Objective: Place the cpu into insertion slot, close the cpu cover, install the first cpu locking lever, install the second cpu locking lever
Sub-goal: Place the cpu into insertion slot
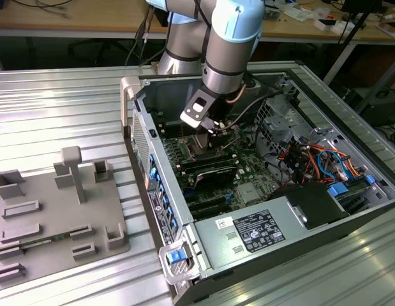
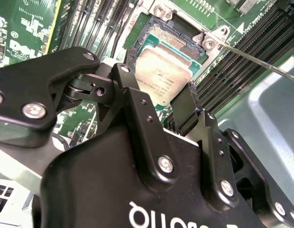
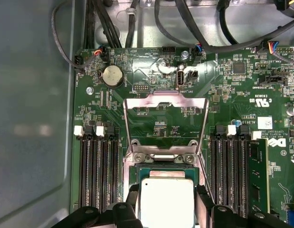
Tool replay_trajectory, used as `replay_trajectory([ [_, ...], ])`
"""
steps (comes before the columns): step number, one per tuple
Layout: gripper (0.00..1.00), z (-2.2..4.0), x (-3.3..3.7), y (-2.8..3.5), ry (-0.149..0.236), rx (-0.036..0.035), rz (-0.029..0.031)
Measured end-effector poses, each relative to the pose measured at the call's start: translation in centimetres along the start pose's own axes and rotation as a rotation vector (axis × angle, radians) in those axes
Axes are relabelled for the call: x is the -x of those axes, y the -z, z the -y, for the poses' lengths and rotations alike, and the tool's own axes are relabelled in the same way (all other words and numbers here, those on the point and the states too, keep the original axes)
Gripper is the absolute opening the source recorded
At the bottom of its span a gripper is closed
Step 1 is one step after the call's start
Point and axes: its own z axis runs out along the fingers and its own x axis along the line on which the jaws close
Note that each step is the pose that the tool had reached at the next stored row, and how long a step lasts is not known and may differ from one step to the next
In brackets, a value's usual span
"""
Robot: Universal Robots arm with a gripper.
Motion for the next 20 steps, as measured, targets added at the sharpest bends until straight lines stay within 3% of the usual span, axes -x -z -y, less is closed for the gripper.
replay_trajectory([
  [10,0.55,0.26,0.04,-1.18,0.013,-0.0022,-0.0024],
  [20,0.55,0.46,0.06,-1.48,0.011,-0.0026,-0.0023],
])
